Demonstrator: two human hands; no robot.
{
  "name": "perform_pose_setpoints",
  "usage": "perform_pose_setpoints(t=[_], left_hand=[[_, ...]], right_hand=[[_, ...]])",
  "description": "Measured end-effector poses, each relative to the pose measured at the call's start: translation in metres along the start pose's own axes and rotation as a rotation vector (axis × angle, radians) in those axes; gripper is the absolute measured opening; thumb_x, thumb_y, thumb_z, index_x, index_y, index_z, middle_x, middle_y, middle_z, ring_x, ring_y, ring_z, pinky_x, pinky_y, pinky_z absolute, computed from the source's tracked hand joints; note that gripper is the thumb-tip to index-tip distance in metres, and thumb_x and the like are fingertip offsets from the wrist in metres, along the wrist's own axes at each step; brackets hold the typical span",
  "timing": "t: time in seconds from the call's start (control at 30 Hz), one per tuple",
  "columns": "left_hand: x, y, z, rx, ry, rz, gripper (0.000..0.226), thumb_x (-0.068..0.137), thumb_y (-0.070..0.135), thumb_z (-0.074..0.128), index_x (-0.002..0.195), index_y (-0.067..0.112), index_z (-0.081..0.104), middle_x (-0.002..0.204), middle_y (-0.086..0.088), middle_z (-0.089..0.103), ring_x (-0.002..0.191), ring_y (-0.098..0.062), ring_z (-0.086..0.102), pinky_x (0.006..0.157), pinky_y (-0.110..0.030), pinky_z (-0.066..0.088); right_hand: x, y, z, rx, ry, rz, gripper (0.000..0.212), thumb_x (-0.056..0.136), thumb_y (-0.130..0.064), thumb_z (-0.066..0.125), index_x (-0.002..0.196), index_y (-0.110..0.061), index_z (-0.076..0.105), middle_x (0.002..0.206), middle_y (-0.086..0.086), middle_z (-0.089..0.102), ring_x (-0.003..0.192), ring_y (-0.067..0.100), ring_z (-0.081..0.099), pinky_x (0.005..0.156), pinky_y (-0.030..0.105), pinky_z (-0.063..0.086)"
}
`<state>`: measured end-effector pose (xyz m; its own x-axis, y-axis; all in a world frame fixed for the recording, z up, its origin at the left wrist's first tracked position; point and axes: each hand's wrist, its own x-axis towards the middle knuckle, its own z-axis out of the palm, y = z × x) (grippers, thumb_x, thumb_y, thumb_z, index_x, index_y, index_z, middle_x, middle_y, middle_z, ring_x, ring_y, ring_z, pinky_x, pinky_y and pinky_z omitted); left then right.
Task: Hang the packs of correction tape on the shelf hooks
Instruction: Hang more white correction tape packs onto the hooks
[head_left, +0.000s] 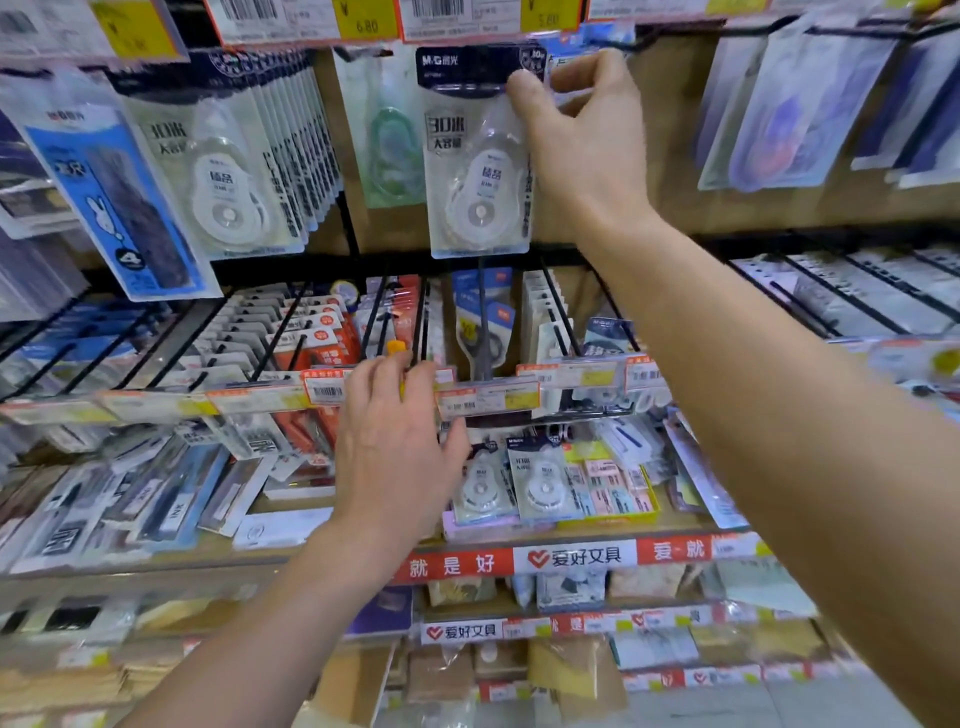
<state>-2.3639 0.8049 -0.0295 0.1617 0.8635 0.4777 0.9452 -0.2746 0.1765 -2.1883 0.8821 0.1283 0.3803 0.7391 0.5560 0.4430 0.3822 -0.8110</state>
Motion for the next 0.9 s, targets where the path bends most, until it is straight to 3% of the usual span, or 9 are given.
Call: perform_pose_setpoints(t=[0.13,0.27,0.4,0.53,0.67,0.77,0.9], left_hand=[[-0.007,0.001,-0.002,-0.033,0.017,0.02,0.053,0.089,0.038,0.061,0.134,0.011,0.052,0.135,-0.007,0.051,0.129,-0.027,0.037,0.11,-0.039,0.034],[-0.027,0.006,-0.002,-0.113,0.058,0.034,0.047,0.091,0.033,0.062,0.132,0.013,0.054,0.132,-0.002,0.052,0.125,-0.023,0.039,0.107,-0.035,0.033],[-0.055,0.008,0.018,-0.186,0.075,0.07,0.042,0.088,0.027,0.065,0.126,0.009,0.059,0.124,-0.004,0.056,0.119,-0.026,0.044,0.104,-0.039,0.039],[-0.07,0.01,0.05,-0.189,-0.054,0.028,0.041,0.087,0.028,0.066,0.125,0.013,0.058,0.122,-0.001,0.056,0.117,-0.022,0.044,0.102,-0.036,0.04],[-0.066,0.014,0.092,-0.127,-0.381,-0.116,0.054,0.09,0.037,0.06,0.137,0.014,0.045,0.128,-0.004,0.051,0.118,-0.025,0.041,0.101,-0.035,0.038],[-0.057,0.016,0.124,-0.1,-0.55,-0.178,0.061,0.091,0.041,0.06,0.141,0.013,0.038,0.136,-0.007,0.046,0.125,-0.028,0.04,0.105,-0.039,0.039],[-0.045,0.011,0.167,-0.023,-0.639,-0.135,0.069,0.088,0.045,0.064,0.143,0.013,0.036,0.142,-0.012,0.044,0.128,-0.031,0.041,0.108,-0.043,0.039]], right_hand=[[-0.025,0.007,-0.02,-0.075,-0.031,-0.029,0.014,0.096,-0.034,0.064,0.096,-0.023,0.057,0.085,-0.015,0.057,0.075,-0.004,0.052,0.072,0.012,0.042],[-0.066,0.021,-0.039,-0.062,-0.116,0.025,0.013,0.086,-0.025,0.066,0.074,-0.022,0.062,0.064,-0.011,0.059,0.062,0.007,0.054,0.067,0.032,0.05],[-0.123,0.042,-0.058,-0.046,-0.308,0.162,0.015,0.09,-0.018,0.069,0.076,-0.015,0.065,0.064,0.0,0.062,0.06,0.013,0.055,0.061,0.036,0.049],[-0.171,0.091,-0.058,-0.131,-0.501,0.369,0.013,0.092,-0.024,0.071,0.08,-0.017,0.069,0.069,0.005,0.066,0.061,0.014,0.056,0.064,0.036,0.05],[-0.195,0.167,-0.039,-0.287,-0.591,0.564,0.011,0.09,-0.024,0.07,0.081,-0.018,0.067,0.068,-0.003,0.062,0.068,0.016,0.059,0.069,0.034,0.05],[-0.201,0.216,-0.02,-0.428,-0.585,0.672,0.01,0.091,-0.028,0.068,0.094,-0.02,0.064,0.082,-0.003,0.064,0.087,0.025,0.065,0.08,0.035,0.051],[-0.203,0.251,0.006,-0.62,-0.546,0.694,0.043,0.091,-0.038,0.066,0.126,-0.015,0.056,0.128,0.012,0.055,0.121,0.035,0.054,0.098,0.041,0.046]])
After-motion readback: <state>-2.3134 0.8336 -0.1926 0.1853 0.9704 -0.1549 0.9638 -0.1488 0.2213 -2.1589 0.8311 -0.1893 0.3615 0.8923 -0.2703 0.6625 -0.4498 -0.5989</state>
